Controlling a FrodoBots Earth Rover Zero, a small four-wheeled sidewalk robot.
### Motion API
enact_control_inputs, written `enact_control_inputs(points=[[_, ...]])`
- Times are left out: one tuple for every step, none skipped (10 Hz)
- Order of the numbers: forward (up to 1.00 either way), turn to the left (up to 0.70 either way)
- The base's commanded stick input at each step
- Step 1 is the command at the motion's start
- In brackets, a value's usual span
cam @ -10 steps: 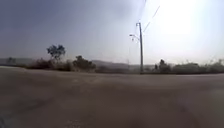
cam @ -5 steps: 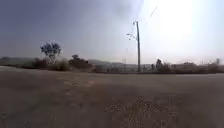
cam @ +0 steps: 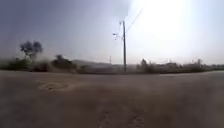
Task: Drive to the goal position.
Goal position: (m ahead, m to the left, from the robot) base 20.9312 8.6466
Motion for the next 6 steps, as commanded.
enact_control_inputs(points=[[0.85,0.0],[0.85,0.0],[0.85,0.0],[0.85,0.0],[0.85,0.0],[0.85,0.0]])
